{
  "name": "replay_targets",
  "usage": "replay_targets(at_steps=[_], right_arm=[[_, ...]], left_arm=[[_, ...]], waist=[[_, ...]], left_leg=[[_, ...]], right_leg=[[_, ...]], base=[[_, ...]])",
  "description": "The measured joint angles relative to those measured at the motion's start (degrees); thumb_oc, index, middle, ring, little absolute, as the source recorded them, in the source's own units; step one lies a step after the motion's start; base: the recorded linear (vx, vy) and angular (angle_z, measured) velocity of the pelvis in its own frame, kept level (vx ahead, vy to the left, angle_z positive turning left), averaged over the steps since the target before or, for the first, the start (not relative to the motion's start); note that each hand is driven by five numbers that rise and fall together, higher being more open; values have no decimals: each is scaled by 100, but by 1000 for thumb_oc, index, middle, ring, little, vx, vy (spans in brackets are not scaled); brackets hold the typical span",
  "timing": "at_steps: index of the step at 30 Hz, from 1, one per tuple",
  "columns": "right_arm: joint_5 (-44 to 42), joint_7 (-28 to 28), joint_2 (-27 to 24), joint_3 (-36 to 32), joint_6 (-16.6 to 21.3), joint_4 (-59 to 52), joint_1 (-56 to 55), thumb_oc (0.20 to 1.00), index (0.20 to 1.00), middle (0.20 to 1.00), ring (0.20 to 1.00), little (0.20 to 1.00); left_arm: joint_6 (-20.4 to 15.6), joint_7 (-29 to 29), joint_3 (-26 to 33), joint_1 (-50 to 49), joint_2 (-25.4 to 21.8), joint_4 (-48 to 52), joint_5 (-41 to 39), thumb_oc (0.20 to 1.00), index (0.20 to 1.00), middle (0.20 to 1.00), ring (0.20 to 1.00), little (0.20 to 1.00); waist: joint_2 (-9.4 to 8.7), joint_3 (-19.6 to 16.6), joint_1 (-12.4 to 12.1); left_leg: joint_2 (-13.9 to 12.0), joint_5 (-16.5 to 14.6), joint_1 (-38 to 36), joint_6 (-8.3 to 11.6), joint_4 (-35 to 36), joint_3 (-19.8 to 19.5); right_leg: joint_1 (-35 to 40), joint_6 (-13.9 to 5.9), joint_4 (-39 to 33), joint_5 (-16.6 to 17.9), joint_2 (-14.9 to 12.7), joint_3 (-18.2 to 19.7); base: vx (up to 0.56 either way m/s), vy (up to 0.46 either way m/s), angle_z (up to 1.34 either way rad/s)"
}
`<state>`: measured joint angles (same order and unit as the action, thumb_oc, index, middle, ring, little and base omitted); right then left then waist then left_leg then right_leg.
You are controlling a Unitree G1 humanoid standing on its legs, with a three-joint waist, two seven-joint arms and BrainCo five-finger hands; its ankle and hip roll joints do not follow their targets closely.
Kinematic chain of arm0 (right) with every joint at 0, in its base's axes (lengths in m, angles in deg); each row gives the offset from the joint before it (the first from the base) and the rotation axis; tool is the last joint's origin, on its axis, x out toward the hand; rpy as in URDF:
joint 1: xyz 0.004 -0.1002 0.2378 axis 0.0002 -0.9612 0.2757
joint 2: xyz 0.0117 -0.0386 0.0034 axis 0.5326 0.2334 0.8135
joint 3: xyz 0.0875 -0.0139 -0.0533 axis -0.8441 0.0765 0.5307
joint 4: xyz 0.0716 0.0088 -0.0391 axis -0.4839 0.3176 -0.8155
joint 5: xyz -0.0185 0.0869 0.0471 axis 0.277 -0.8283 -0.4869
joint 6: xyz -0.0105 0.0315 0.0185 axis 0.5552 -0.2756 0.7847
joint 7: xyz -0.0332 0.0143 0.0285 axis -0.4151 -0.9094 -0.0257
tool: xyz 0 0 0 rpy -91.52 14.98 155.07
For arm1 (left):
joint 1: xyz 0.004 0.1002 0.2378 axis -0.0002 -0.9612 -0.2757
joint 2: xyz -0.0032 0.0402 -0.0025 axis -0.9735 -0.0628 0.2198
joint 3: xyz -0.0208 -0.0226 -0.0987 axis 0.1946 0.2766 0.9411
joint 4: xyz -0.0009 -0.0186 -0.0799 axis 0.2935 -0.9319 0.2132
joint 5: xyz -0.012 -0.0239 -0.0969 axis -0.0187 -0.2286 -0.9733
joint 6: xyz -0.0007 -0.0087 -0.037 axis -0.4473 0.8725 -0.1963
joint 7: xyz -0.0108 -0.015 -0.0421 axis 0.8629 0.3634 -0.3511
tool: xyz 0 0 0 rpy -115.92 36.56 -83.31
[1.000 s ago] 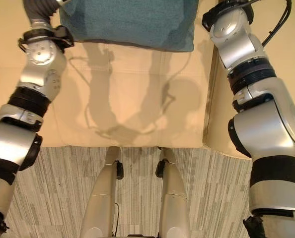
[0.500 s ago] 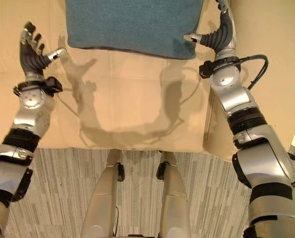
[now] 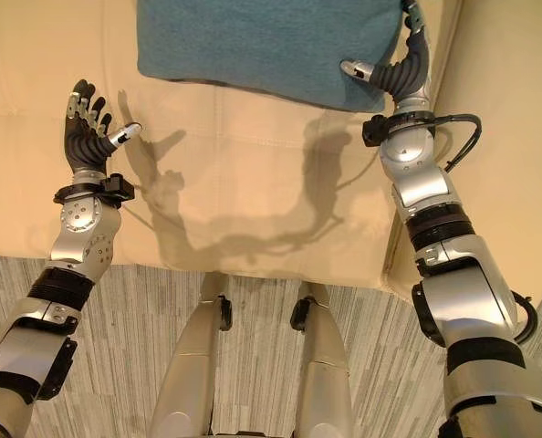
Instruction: Pick up all the scattered cushions and arrange them neatly on the sofa.
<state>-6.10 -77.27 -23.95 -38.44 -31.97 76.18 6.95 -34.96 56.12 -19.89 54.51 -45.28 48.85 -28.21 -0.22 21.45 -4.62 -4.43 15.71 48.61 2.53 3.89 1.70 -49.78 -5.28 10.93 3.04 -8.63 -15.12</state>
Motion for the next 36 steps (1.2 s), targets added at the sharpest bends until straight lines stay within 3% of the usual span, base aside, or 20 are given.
replay_targets(at_steps=[4, 6, 20, 36], right_arm=[[0, -75, -18, -58, -1, 84, 10, 1000, 1000, 1000, 1000, 1000], [3, -104, -26, -105, -4, 157, 13, 200, 200, 200, 200, 200], [253, -227, -587, -350, 1, 131, 30, 200, 200, 200, 200, 200], [362, -251, -850, -247, 99, 238, 64, 200, 200, 200, 200, 200]], left_arm=[[-89, -27, 192, -405, 85, 108, -128, 1000, 1000, 1000, 1000, 1000], [-109, -65, 279, -692, 169, 108, -172, 1000, 1000, 1000, 1000, 1000], [-109, -487, 521, -1895, 212, 486, -384, 1000, 1000, 1000, 1000, 1000], [-94, -673, 495, -2041, 219, 679, -373, 1000, 1000, 1000, 1000, 1000]], waist=[[1, -1, -102], [6, -4, -175], [29, -16, -535], [69, -40, -514]], left_leg=[[5, 0, 24, 1, -1, -54], [13, -3, 34, 5, -2, -68], [61, -23, 53, 32, 2, -96], [134, -34, 86, 72, -1, -92]], right_leg=[[-1, -21, -1, -16, -3, -33], [1, -24, 9, -30, -12, -47], [-3, -74, 19, -89, -73, -84], [-58, -90, 111, -122, -162, -80]], base=[[0, 0, 0], [21, -32, 3], [2, 1, 1], [14, -3, 0]])
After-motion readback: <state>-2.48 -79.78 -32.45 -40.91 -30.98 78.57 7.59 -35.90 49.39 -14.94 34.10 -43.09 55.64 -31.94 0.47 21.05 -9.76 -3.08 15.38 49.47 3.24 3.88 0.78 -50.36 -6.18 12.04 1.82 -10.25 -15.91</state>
